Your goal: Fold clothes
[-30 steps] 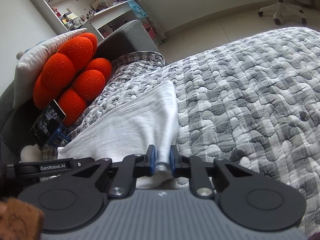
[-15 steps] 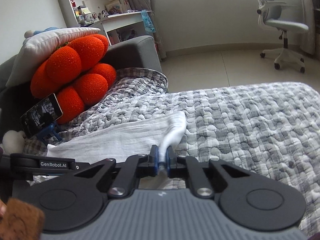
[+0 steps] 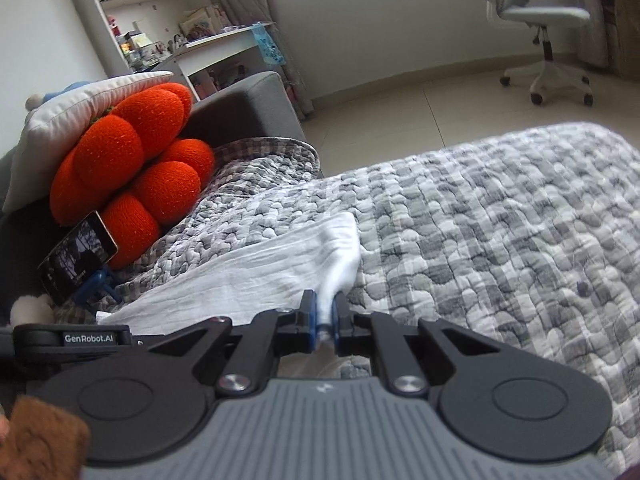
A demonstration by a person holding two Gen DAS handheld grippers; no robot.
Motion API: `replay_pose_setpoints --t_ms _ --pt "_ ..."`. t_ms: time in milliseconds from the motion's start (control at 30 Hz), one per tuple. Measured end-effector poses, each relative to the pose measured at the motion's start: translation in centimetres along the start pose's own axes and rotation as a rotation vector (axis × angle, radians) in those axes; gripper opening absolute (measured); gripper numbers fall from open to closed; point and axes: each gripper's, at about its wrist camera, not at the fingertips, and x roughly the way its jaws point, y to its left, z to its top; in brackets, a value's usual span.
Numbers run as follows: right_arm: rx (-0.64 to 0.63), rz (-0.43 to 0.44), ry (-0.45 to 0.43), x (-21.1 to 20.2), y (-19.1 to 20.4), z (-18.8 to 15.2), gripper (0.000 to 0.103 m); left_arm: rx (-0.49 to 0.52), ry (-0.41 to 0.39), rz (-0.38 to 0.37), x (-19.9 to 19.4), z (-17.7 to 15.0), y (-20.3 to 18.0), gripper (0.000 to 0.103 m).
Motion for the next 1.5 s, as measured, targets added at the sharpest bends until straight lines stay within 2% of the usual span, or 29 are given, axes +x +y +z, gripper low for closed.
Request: replay_pose_setpoints --t_ms 100,200,333,500,533,600,733,833,933,1000,1067,1133,1233,1267,1300,1500 --pt "0.104 0.028 0.038 0.2 -1.9 0.0 0.018 0.007 0.001 0.004 0.0 0.0 -0.1 0.064" --pt "0.153 0.038 0.074 0.5 -3.0 -0.2 0.019 0.019 0.001 0.013 0.1 -0.1 -0.3 0.064" --pt "0.223 0.083 0.084 0.3 -4.2 -0.8 0.029 0.061 -0.001 0.038 0.3 -0.4 -0.9 0.064" --pt "0.186 0.096 0.081 -0.1 -4.2 -1.1 0.029 0.098 -0.006 0.065 0.6 -0.6 -1.5 0.066" --pt "0.179 0.093 0.085 -0.1 -4.1 -1.1 0.026 0.102 -0.007 0.069 0.6 -0.6 -1.6 0.067" --pt "0.188 0.09 0.087 -0.1 -4.2 -0.9 0.012 0.108 -0.009 0.075 0.6 -0.7 -1.7 0.067" --pt "0.151 0.063 0.036 -0.7 -3.9 -0.6 0.008 0.124 -0.014 0.08 0.7 -0.8 -1.8 0.068" --pt "0.118 0.056 0.041 -0.6 -3.5 -0.6 0.008 0.128 -0.015 0.084 0.7 -0.9 -1.9 0.068" --pt "0.126 0.05 0.071 0.2 -3.9 -1.1 0.018 0.129 -0.016 0.087 0.8 -0.9 -2.0 0.069" --pt "0.163 0.076 0.069 0.2 -4.4 -1.2 0.02 0.13 -0.016 0.088 0.7 -0.9 -2.0 0.069" --pt "0.196 0.107 0.071 0.1 -4.7 -1.1 0.032 0.129 -0.016 0.088 0.7 -0.9 -2.0 0.069" --pt "0.218 0.122 0.072 0.0 -4.8 -1.1 0.035 0.128 -0.016 0.089 0.7 -0.9 -2.0 0.069" --pt "0.184 0.112 0.066 -0.1 -4.5 -1.1 0.032 0.128 -0.016 0.089 0.7 -0.9 -2.0 0.069" --pt "0.171 0.101 0.067 -0.1 -4.3 -1.2 0.019 0.128 -0.015 0.089 0.7 -0.8 -2.0 0.069" --pt "0.159 0.088 0.07 0.0 -4.2 -1.2 0.012 0.127 -0.015 0.088 0.7 -0.8 -2.0 0.069" --pt "0.114 0.065 0.023 -0.5 -3.4 -0.9 0.009 0.121 -0.012 0.085 0.7 -0.8 -1.9 0.069"
